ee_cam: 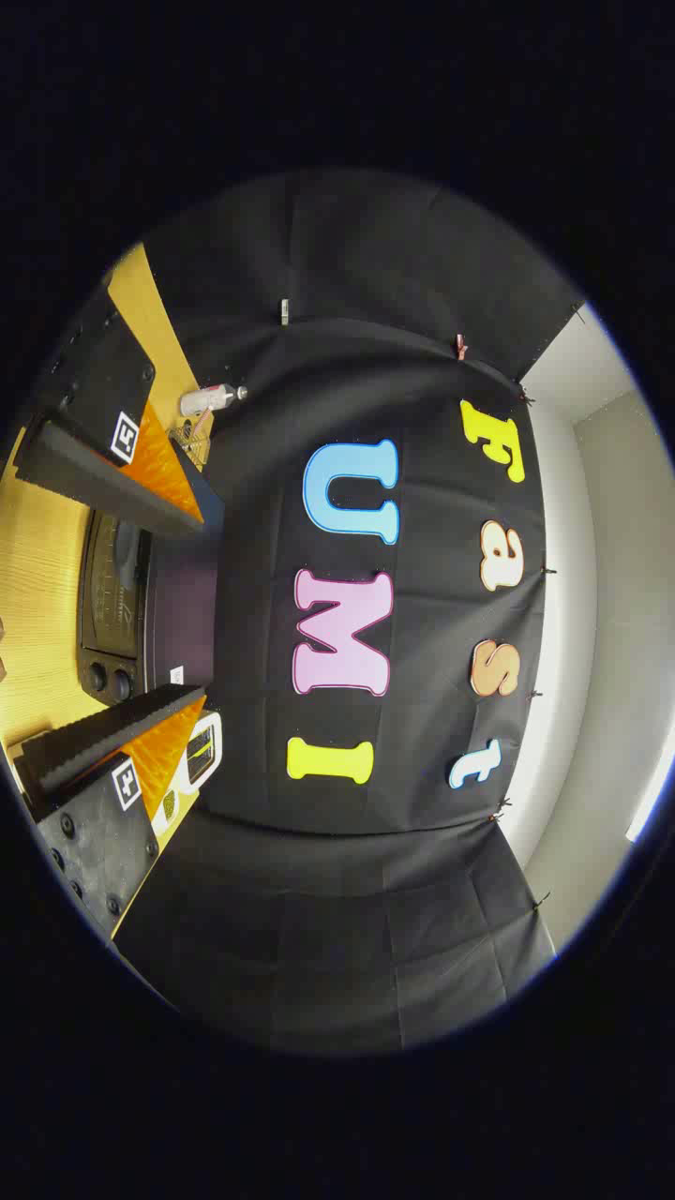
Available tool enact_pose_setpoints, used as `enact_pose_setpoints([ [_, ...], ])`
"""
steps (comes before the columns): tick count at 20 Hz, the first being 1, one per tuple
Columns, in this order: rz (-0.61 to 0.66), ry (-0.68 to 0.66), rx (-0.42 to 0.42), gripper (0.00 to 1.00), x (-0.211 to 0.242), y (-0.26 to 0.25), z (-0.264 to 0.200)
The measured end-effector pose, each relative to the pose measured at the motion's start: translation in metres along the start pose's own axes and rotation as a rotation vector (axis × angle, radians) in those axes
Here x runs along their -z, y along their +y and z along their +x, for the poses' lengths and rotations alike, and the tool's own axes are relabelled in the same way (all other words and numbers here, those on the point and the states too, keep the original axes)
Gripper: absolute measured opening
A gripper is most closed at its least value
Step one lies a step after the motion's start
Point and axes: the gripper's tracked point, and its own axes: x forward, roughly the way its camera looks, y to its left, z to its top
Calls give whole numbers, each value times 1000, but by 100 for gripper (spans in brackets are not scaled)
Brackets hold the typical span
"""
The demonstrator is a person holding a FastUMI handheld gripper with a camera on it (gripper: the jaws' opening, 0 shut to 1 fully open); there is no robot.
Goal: Open the toaster oven, put the food inside, and close the toaster oven door.
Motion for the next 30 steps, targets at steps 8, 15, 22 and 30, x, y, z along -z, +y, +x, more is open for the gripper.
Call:
enact_pose_setpoints([
  [8,0,27,-11,97,8,8,-1],
  [15,-5,52,-29,97,15,20,0],
  [22,-7,65,-34,97,19,23,1],
  [30,33,147,-35,97,41,31,27],
])
